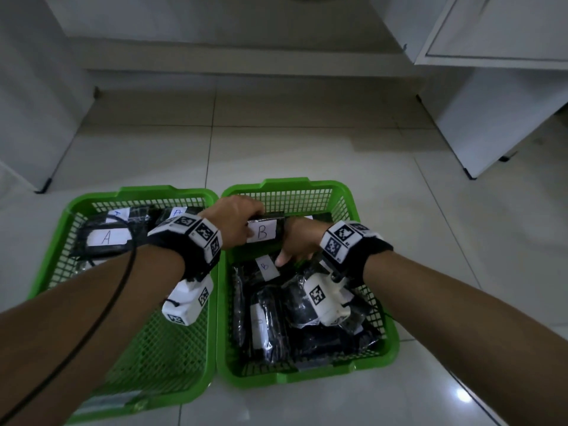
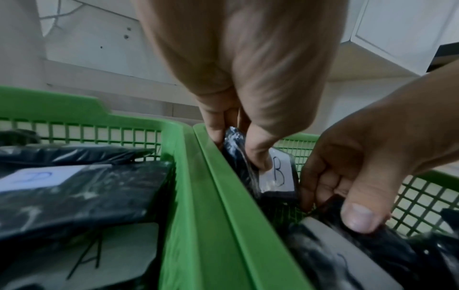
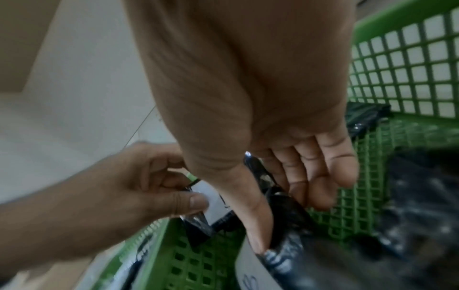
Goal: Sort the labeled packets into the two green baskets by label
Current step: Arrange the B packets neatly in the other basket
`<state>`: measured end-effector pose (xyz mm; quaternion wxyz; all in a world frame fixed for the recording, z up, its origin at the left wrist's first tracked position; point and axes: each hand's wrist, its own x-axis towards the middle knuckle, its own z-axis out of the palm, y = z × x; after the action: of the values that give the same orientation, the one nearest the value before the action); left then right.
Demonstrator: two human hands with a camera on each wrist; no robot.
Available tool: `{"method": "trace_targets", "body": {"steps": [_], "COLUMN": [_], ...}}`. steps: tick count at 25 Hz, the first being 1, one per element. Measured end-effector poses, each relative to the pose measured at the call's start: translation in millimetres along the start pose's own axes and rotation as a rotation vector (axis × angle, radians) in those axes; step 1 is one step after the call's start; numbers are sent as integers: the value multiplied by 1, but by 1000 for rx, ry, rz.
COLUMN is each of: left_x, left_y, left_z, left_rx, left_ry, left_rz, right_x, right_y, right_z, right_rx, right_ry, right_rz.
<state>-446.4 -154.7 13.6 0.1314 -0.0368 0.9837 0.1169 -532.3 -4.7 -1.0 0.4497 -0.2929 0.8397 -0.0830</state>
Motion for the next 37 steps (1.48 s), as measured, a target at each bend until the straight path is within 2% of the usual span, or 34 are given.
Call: {"method": "trace_targets", "body": {"steps": [3, 7, 11, 13, 17, 21, 27, 29, 31, 34, 37], "left_x": [2, 3, 9, 12, 12, 17, 20, 19, 26, 37, 47], "left_y": [-1, 2, 11, 16, 25, 27, 35, 44, 59, 94, 113], "left_z": [-2, 0, 12, 14, 19, 24, 19, 14, 9, 13, 32], "left_rx": [-37, -53, 51, 105, 245, 359, 415, 358, 186, 48, 90], "left_ry": [3, -66, -156, -194, -204, -340, -325, -236, -169, -274, -321], "left_rz": [-28, -50, -5, -3, 36, 104, 114, 139, 154, 181, 242], "right_x": [-4, -29, -53, -55, -51, -44, -43, -44, -46, -51, -55], "right_y": [-3, 13, 39, 49, 64, 71, 79, 83, 87, 89, 94], "right_z": [-5, -47, -91, -92, -77, -72, -72, -72, -72, -73, -70], "right_rx": [32, -26, 13, 132, 281, 383, 578, 670, 806, 944, 1029], "right_ry": [-48, -86, 176, 255, 258, 312, 329, 344, 359, 338, 330], "right_rz": [33, 85, 162, 161, 147, 145, 172, 172, 163, 128, 103]}}
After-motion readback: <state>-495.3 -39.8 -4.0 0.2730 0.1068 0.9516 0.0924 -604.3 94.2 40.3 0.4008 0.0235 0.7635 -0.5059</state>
